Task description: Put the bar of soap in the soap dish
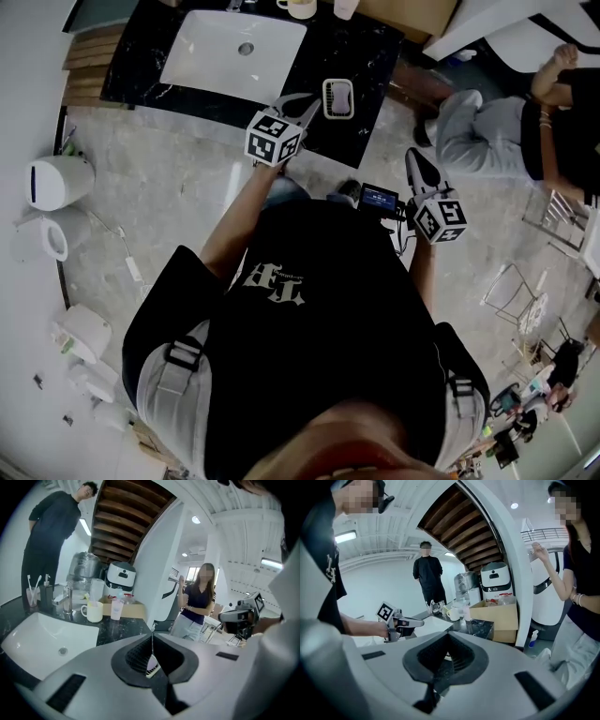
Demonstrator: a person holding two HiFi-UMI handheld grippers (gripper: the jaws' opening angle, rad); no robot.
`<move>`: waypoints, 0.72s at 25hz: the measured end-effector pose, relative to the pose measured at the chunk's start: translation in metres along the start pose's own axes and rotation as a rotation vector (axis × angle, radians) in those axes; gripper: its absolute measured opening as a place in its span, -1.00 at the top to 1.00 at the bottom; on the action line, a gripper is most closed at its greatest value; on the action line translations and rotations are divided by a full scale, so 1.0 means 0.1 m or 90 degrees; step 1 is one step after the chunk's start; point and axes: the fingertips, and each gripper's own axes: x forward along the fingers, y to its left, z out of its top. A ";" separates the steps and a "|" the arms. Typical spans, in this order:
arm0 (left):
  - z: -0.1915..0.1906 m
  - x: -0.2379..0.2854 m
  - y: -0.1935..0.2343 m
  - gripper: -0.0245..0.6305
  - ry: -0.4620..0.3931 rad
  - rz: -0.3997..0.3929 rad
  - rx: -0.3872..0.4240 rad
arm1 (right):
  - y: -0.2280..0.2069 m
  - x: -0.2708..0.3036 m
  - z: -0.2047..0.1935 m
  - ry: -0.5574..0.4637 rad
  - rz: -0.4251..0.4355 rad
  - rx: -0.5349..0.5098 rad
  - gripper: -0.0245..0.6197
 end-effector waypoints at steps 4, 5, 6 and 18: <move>0.03 -0.29 -0.06 0.90 -0.019 -0.012 -0.006 | 0.12 0.17 0.10 -0.005 0.031 -0.014 0.90; 0.02 -0.36 -0.09 0.90 -0.022 -0.014 -0.007 | 0.16 0.19 0.10 -0.003 0.038 -0.016 0.90; 0.00 -0.43 -0.11 0.90 -0.025 -0.014 -0.007 | 0.20 0.22 0.09 -0.002 0.045 -0.018 0.90; -0.04 -0.96 0.00 0.90 -0.054 0.034 -0.008 | 0.52 0.53 0.19 -0.006 0.106 -0.032 0.90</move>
